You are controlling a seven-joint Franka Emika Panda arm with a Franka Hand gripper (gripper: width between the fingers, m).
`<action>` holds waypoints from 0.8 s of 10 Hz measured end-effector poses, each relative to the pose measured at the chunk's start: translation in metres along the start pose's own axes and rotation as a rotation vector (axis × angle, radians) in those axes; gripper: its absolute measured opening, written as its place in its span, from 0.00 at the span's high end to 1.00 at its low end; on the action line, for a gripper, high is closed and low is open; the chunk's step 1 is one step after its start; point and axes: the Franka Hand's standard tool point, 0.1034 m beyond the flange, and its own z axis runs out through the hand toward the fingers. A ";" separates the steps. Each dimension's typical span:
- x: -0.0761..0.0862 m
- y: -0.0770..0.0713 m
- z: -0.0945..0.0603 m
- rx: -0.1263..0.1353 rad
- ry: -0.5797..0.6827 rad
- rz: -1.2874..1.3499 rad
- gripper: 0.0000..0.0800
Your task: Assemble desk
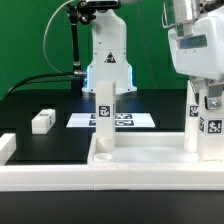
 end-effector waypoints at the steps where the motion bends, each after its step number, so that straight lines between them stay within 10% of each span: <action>1: 0.000 0.000 0.000 0.000 0.000 0.000 0.37; 8: -0.018 -0.003 0.004 0.002 0.053 -0.799 0.19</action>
Offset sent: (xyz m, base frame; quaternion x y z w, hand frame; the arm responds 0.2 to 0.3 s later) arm 0.0244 0.0369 -0.0054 0.0490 -0.0104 -0.5579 0.8284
